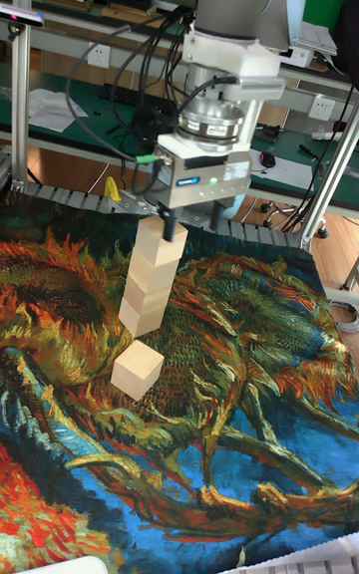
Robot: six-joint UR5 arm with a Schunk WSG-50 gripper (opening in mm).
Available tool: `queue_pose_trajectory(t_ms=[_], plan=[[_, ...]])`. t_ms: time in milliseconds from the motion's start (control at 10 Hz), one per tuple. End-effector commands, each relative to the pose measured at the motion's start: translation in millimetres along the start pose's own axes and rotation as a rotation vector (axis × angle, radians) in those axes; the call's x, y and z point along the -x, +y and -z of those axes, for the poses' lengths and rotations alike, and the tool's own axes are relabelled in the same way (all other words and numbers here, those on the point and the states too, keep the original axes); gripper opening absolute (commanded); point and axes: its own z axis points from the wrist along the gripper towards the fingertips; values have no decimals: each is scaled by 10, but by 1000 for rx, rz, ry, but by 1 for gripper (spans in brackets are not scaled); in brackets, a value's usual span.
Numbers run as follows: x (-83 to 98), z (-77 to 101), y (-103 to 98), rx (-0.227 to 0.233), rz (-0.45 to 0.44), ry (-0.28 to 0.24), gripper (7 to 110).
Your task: Stack the blocks in a vertical line of five
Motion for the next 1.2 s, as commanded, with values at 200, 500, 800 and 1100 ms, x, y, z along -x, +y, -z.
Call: queue_pose_trajectory(t_ms=[200, 500, 800, 1100], plan=[[-216, -189, 61, 30, 6, 142, 88], [-309, -197, 95, 50, 10, 179, 88], [-360, -200, 94, 58, 10, 196, 88], [-375, -196, 80, 53, 11, 201, 88]])
